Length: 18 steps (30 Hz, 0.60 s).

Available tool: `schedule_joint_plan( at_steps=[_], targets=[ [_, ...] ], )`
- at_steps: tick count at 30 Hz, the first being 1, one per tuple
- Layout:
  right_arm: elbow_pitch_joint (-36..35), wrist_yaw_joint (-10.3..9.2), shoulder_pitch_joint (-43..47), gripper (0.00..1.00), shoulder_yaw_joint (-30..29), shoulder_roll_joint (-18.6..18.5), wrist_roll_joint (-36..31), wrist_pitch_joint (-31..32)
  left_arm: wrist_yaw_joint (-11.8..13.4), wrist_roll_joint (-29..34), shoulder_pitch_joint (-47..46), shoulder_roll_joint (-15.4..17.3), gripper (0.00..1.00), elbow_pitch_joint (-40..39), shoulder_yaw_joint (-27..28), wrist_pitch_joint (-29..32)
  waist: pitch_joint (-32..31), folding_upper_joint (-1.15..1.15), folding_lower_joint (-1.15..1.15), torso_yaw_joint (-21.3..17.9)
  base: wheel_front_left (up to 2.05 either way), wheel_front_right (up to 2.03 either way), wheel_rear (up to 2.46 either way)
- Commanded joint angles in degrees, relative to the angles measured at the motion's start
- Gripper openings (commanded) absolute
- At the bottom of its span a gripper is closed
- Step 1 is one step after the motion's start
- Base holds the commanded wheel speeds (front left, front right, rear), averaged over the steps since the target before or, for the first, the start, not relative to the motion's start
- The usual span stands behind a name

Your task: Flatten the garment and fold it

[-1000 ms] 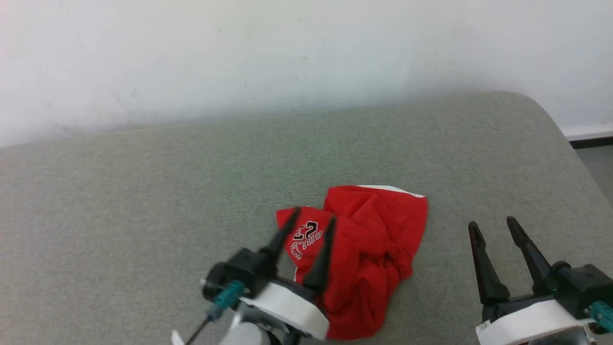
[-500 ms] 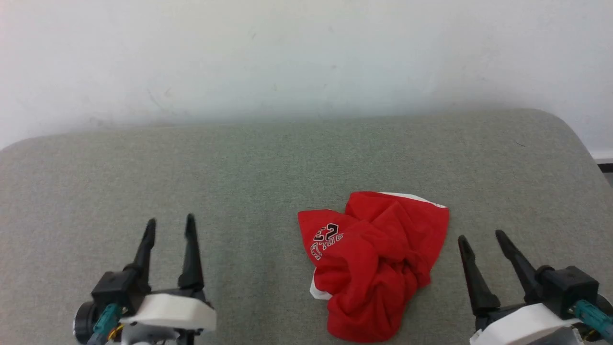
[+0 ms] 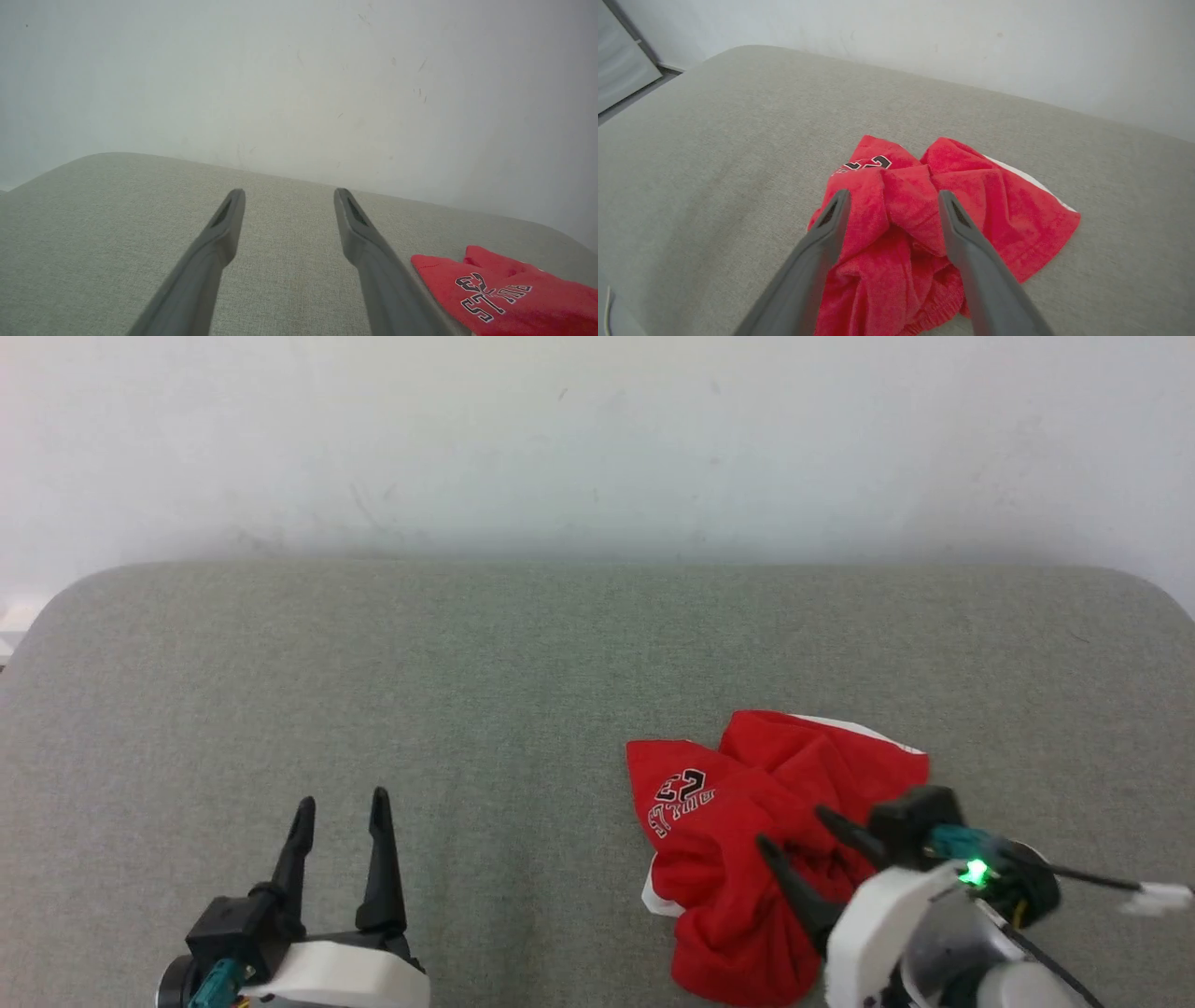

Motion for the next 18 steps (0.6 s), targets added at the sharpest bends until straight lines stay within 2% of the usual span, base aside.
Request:
schedule_joint_plan(
  at_steps=[1, 3, 4, 6, 9, 13, 18],
  targets=[
    [1.7, -0.03, -2.6, 1.0, 1.9, -0.7, 1.5, 2.0, -0.6, 0.2, -0.3, -0.5, 1.0, 0.1, -0.1, -0.3, 0.1, 0.0, 0.0, 0.5, 0.0, 0.0, 0.0],
    [4.4, -0.03, -4.8, 1.0, 4.3, -1.9, 3.0, 4.7, -1.0, 0.4, -0.7, -0.9, 1.0, 0.4, -0.2, -0.3, 0.2, 0.0, 0.0, 0.7, 0.0, 0.0, 0.0],
    [5.6, -0.03, -5.7, 0.82, 5.1, -2.2, 4.0, 5.8, -1.3, 0.5, -0.8, -1.1, 1.0, 0.5, -0.2, -0.3, 0.2, 0.0, 0.0, 0.8, 0.0, 0.0, 0.0],
    [6.9, -0.03, -7.4, 0.0, 6.3, -2.8, 5.5, 6.4, -1.7, 0.7, -1.0, -1.5, 1.0, 0.7, -0.1, -0.3, 0.4, 0.0, 0.0, 0.8, 0.0, 0.0, 0.0],
    [6.6, -0.03, -9.2, 0.0, 5.7, -3.2, 6.3, 4.2, -2.0, 1.1, -1.1, -2.0, 1.0, 0.7, 0.4, -0.3, 0.8, 0.0, 0.0, 0.3, 0.0, 0.0, 0.0],
    [4.6, -0.03, -9.2, 0.0, 1.6, -3.3, 5.7, 0.8, -2.3, 1.4, -0.8, -2.4, 1.0, 0.6, 1.1, -0.3, 1.1, 0.0, 0.0, -0.6, 0.0, 0.0, 0.0],
    [0.9, -0.03, -3.4, 0.0, -13.7, -1.2, 3.2, -3.2, -2.9, 2.1, -0.6, -3.0, 1.0, 0.8, 1.5, -0.3, 0.8, 0.0, 0.0, -2.1, 0.0, 0.0, 0.0]
  ],
)
